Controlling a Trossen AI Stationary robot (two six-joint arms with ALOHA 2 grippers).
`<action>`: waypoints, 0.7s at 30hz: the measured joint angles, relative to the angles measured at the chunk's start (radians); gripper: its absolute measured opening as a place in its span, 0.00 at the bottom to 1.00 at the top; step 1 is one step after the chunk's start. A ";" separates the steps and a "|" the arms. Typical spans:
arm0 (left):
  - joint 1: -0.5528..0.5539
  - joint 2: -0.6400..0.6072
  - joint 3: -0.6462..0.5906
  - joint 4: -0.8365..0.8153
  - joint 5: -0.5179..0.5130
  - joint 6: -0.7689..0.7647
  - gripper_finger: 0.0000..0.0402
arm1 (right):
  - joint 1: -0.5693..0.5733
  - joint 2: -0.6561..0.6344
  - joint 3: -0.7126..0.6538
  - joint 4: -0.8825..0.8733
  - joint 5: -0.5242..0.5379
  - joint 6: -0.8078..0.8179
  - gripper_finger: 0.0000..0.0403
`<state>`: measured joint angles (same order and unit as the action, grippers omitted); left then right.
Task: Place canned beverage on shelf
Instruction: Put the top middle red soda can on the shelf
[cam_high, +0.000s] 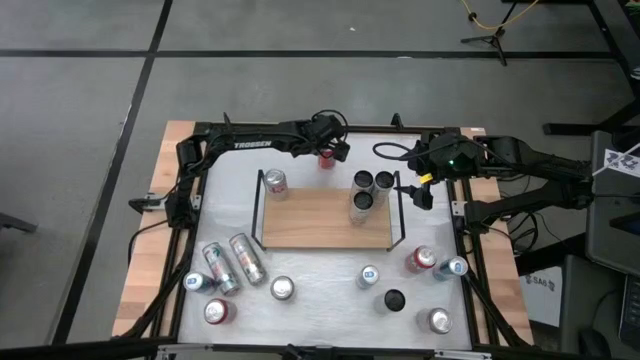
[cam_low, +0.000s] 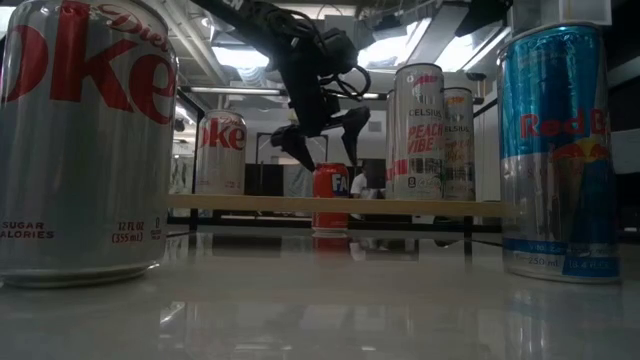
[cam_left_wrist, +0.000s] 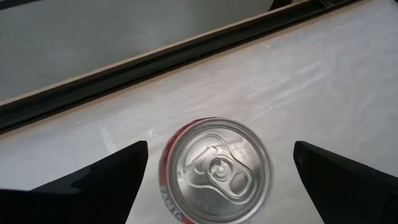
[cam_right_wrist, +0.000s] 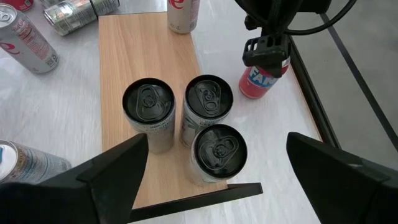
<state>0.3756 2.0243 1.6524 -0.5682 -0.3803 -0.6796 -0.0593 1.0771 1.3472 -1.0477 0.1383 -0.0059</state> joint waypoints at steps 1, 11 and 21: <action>0.000 0.000 0.000 0.000 -0.003 -0.001 0.99 | 0.000 0.000 0.000 0.000 0.000 0.000 0.94; -0.005 0.035 0.000 0.007 -0.003 -0.054 0.99 | 0.000 0.000 0.000 0.000 0.000 0.000 0.94; -0.005 0.036 -0.001 -0.003 -0.022 -0.021 0.99 | 0.000 0.000 0.000 0.000 0.000 0.000 0.94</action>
<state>0.3704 2.0602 1.6516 -0.5713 -0.4022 -0.7002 -0.0593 1.0767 1.3472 -1.0473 0.1383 -0.0059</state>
